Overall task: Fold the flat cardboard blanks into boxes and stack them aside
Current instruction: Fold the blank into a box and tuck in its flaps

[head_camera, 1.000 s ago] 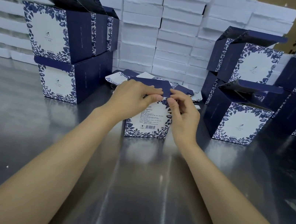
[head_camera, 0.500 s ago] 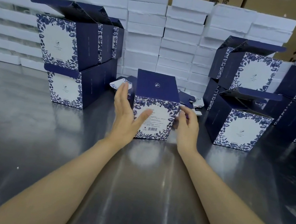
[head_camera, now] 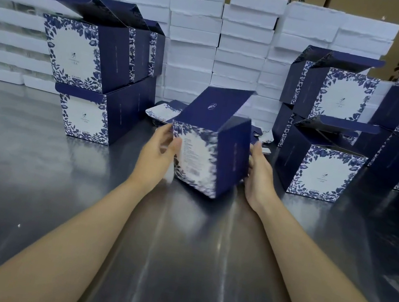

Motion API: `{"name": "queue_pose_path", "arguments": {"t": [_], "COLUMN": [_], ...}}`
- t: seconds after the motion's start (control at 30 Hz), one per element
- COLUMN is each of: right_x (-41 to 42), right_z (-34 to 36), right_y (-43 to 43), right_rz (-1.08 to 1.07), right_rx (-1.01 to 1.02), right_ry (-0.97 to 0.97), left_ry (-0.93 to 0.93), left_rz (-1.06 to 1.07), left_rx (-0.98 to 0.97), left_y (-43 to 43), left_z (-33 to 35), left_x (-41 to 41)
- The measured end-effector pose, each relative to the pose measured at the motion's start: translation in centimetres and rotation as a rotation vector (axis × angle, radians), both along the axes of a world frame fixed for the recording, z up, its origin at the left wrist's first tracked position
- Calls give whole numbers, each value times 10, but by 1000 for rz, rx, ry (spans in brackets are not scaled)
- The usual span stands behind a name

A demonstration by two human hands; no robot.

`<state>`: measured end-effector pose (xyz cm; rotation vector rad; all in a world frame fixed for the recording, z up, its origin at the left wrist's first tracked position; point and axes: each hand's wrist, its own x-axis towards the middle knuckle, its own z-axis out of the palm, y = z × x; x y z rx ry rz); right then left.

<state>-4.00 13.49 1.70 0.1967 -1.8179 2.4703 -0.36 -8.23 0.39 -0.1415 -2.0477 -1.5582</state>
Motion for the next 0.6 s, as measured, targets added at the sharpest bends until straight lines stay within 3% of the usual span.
{"name": "queue_pose_path", "arguments": {"t": [0.1,0.2,0.3,0.4,0.6], "right_x": [-1,-2,5,8,9], "right_z": [-1,-3,-5,-2,-4], "right_y": [3,-4,-10,-11,-11], "right_rz": [-17,-199,-399,-539,-437], "right_rx": [-76,77,301,468,535], "right_ry": [-15,102,421,727,875], "left_ry": [115,-17,-250,-301,-356], "left_rz": [182,-9,-75,-175,-467], "left_rx": [-24,197,285,304,421], "left_y": [-3,2,11,14,0], "left_z": [-1,3,11,11,17], "left_x": [-2,0,4,8,8]}}
